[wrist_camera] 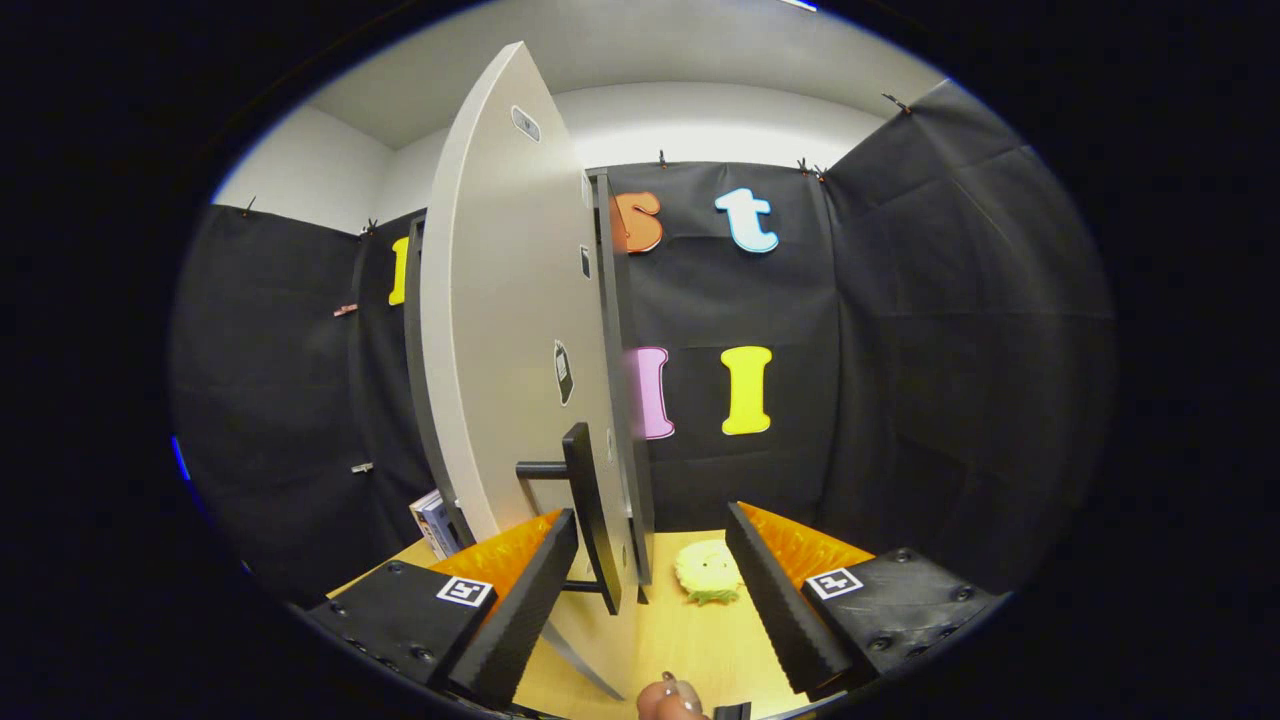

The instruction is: Open the shoe cabinet door, grab the shoes and put them into the shoe cabinet, then close the shoe cabinet door.

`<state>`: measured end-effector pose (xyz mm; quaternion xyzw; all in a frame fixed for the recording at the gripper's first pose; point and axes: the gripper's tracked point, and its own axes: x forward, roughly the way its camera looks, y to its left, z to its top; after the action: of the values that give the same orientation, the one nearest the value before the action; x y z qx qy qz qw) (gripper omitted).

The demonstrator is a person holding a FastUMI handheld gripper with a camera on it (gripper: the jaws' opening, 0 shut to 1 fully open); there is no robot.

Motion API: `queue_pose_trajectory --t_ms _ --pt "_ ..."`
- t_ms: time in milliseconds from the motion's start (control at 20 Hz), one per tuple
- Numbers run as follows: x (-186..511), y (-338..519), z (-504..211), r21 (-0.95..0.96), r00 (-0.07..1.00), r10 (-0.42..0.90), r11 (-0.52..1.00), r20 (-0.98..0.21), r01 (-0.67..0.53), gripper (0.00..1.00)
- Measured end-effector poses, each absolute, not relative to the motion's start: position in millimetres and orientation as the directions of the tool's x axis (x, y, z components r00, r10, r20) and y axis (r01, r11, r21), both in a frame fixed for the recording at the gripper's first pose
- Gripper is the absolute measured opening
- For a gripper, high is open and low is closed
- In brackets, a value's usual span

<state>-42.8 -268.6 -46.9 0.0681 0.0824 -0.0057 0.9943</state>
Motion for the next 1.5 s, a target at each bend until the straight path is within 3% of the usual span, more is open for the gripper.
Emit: queue_pose_trajectory --t_ms 350,700,1000,1500 --pt "-33.1 -195.4 -44.7 0.153 0.985 0.099 0.985 -0.144 -0.076 0.98" --pt "-1.3 -127.2 -60.1 0.210 0.983 0.054 0.978 -0.177 -0.016 0.98" --pt "27.7 -70.8 -61.4 0.148 0.987 0.021 0.989 -0.160 0.003 0.98" --pt "63.8 19.2 -58.8 0.153 0.985 0.115 0.984 -0.125 -0.095 0.98"
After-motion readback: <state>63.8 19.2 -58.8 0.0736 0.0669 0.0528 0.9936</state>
